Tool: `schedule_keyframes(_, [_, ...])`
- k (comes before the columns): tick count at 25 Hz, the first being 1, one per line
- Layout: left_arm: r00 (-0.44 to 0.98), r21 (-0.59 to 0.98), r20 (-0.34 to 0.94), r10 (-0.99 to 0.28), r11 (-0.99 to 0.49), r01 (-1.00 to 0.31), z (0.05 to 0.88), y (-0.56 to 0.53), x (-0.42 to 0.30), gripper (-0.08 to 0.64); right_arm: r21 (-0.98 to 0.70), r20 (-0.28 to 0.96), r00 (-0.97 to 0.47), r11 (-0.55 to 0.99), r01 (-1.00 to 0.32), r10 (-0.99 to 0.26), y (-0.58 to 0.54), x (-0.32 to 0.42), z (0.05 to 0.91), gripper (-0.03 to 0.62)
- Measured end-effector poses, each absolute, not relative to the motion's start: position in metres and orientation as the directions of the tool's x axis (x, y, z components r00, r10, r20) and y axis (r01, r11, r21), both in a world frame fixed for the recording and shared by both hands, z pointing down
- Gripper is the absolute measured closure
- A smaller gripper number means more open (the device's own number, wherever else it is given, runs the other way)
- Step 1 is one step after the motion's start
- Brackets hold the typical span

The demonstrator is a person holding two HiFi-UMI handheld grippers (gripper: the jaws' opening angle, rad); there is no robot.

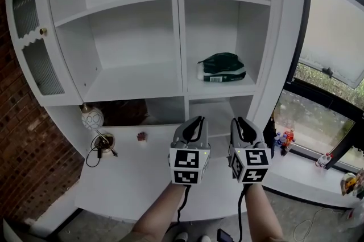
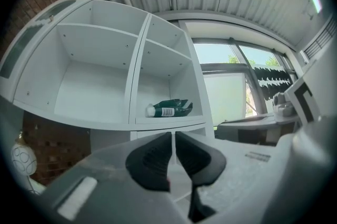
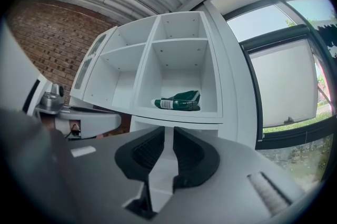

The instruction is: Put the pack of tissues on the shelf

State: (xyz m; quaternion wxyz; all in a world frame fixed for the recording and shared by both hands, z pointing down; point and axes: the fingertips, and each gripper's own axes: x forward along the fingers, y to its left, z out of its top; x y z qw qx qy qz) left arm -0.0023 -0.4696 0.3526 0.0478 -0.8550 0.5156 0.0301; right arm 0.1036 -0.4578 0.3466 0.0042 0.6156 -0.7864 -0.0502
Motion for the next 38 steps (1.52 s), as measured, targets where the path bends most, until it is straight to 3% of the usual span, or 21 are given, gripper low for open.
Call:
schedule_keyframes(15, [0.486, -0.033, -0.066, -0.872, -0.484, -0.874, 0.378, -0.457, 0.002, 0.552, 0.035, -0.031, -0.273, 0.272, -0.962, -0.962, -0.440, 0.093, 0.373, 0.586])
schedule_keyframes(38, [0.476, 0.003, -0.033, -0.879, -0.477, -0.879, 0.407, -0.449, -0.010, 0.552, 0.008, -0.051, -0.258, 0.258, -0.966, -0.965, -0.422, 0.093, 0.384, 0.591])
